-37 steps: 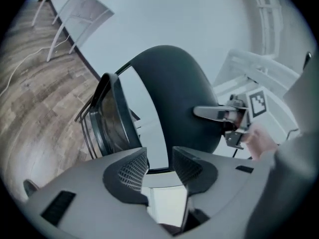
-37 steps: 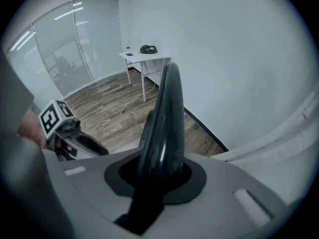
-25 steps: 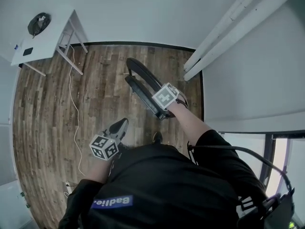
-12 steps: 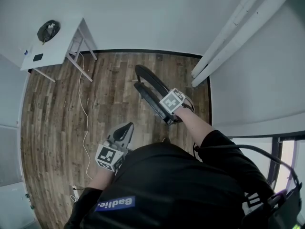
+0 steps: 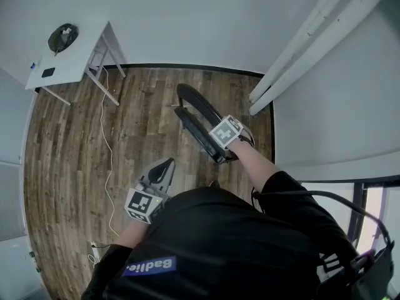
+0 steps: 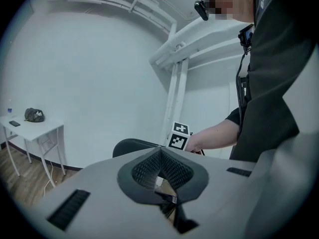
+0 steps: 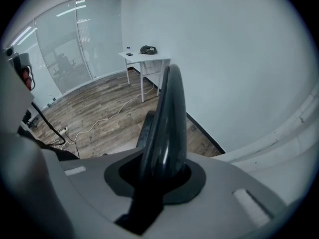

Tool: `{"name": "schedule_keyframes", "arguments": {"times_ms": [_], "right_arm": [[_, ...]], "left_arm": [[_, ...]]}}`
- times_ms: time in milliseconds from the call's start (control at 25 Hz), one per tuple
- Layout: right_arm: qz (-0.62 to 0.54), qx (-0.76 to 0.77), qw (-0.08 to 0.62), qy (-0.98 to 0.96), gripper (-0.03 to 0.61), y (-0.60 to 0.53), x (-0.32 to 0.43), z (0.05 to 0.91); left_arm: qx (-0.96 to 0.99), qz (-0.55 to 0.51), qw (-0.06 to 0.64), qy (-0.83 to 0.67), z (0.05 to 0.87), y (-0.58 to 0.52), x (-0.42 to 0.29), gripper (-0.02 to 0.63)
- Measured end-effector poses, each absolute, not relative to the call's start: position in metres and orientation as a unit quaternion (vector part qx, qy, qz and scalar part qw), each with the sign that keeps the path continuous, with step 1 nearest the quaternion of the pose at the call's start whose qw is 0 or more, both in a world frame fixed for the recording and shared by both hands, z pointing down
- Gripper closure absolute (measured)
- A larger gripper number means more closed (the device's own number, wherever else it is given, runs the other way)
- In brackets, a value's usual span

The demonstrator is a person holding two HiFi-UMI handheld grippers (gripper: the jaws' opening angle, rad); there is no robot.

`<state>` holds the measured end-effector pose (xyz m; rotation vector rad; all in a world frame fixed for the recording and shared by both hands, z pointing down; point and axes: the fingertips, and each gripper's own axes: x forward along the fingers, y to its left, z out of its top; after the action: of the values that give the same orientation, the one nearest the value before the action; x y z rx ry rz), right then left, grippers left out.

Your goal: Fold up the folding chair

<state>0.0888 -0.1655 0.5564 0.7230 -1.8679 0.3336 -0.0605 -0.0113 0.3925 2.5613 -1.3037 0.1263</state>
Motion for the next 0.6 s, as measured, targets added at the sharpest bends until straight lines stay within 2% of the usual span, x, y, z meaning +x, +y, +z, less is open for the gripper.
{"name": "schedule_keyframes", "arguments": {"times_ms": [600], "right_arm": [[0.141, 0.301, 0.528, -0.781, 0.511, -0.1705, 0.0911, 0.5563]], "left_arm": [[0.888, 0.041, 0.136, -0.438, 0.3968, -0.0105, -0.0551, 0.609]]}}
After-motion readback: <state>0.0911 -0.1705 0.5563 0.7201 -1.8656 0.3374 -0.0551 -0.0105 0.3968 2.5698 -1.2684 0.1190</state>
